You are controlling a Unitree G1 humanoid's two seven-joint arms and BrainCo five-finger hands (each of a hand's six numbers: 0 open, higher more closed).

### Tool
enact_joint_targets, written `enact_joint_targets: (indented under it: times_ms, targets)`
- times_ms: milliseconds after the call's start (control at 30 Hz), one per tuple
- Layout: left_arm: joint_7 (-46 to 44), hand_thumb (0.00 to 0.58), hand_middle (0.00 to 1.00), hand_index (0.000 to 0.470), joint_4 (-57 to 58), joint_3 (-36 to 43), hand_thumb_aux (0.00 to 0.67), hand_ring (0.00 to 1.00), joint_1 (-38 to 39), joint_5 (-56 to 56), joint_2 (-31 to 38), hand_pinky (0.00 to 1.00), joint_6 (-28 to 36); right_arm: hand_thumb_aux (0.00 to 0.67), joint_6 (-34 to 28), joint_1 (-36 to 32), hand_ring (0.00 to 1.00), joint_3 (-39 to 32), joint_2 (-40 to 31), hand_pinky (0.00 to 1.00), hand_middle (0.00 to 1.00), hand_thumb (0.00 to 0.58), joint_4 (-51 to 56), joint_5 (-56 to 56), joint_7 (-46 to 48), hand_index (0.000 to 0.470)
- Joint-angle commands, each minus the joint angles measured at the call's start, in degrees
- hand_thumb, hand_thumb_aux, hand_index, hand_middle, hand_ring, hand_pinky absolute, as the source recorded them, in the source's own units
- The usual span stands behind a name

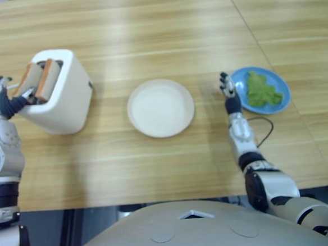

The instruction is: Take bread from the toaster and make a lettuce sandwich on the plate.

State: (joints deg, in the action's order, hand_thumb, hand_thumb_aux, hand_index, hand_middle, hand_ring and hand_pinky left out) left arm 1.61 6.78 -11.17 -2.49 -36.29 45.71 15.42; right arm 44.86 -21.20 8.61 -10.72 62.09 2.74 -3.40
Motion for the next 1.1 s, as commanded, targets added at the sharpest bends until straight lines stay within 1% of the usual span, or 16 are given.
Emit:
enact_joint_targets:
  times_ms: [33,67,167,333,433,600,633,667,700,767,867,1000,1100]
  targets:
    - [-0.9,0.568,0.00,0.393,-1.1,0.6,0.573,0.00,0.7,1.7,-0.9,0.00,-1.2,0.000,-0.7,0.5,0.00,-0.7,-0.3,0.00,0.00,0.000,0.0,0.7,-0.5,0.000]
    - [-0.9,0.580,0.00,0.460,-1.5,0.4,0.670,0.00,0.7,2.3,-1.2,0.00,-1.8,0.000,-0.8,0.6,0.00,-0.7,-0.3,0.00,0.00,0.000,0.0,0.7,-0.5,0.000]
    - [-0.7,0.580,0.00,0.460,-2.4,-0.1,0.670,0.00,0.6,4.0,-1.8,0.00,-3.0,0.000,-0.8,0.6,0.00,-0.7,-0.3,0.00,0.00,0.000,0.0,0.7,-0.6,0.000]
    - [3.4,0.580,0.00,0.460,-6.0,-3.1,0.670,0.00,-0.1,5.3,-2.4,0.00,-6.2,0.000,-1.0,0.6,0.00,-0.9,-0.2,0.00,0.00,0.000,0.4,1.2,-1.2,0.000]
    - [9.2,0.580,0.00,0.460,-9.6,-5.8,0.670,0.00,-0.3,3.8,-2.6,0.00,-8.5,0.000,-1.2,0.6,0.00,-1.0,-0.1,0.00,0.00,0.000,0.5,1.7,-1.5,0.000]
    - [18.6,0.580,0.00,0.460,-19.4,-12.3,0.670,0.00,0.2,1.7,-4.5,0.00,-12.5,0.000,-1.4,0.8,0.00,-1.5,0.0,0.00,0.00,0.000,0.5,1.8,-2.1,0.000]
    - [20.2,0.580,0.85,0.460,-21.3,-13.5,0.670,0.85,0.2,1.2,-5.1,0.85,-13.2,0.000,-1.5,0.9,0.00,-1.6,0.0,0.00,0.00,0.000,0.5,1.8,-2.2,0.000]
    - [21.2,0.580,0.85,0.460,-23.1,-14.7,0.670,0.85,0.2,1.3,-5.6,0.85,-14.0,0.000,-1.5,0.9,0.00,-1.7,0.1,0.00,0.00,0.000,0.6,1.8,-2.2,0.000]
    - [21.6,0.580,1.00,0.460,-24.6,-15.6,0.670,1.00,0.0,1.7,-6.2,1.00,-14.8,0.000,-1.6,0.9,0.00,-1.8,0.2,0.00,0.00,0.000,0.6,1.8,-2.3,0.000]
    - [21.5,0.580,1.00,0.460,-26.9,-16.4,0.670,1.00,-0.7,4.2,-7.3,1.00,-17.0,0.000,-1.7,0.9,0.00,-1.9,0.3,0.00,0.00,0.000,0.7,1.8,-2.4,0.000]
    - [19.1,0.580,1.00,0.460,-29.0,-13.5,0.670,1.00,-2.7,8.0,-9.4,1.00,-20.1,0.000,-1.9,0.7,0.00,-2.2,0.7,0.00,0.00,0.000,0.8,1.7,-2.5,0.000]
    - [14.4,0.580,1.00,0.460,-29.0,-4.9,0.670,1.00,-6.7,11.8,-14.4,1.00,-22.4,0.000,-2.1,0.5,0.00,-2.4,1.0,0.00,0.00,0.000,0.8,1.6,-2.4,0.000]
    - [10.4,0.580,1.00,0.460,-25.4,2.7,0.670,1.00,-9.4,15.2,-19.9,1.00,-24.0,0.000,-2.1,0.6,0.00,-2.3,1.0,0.00,0.00,0.000,0.9,1.5,-2.4,0.000]
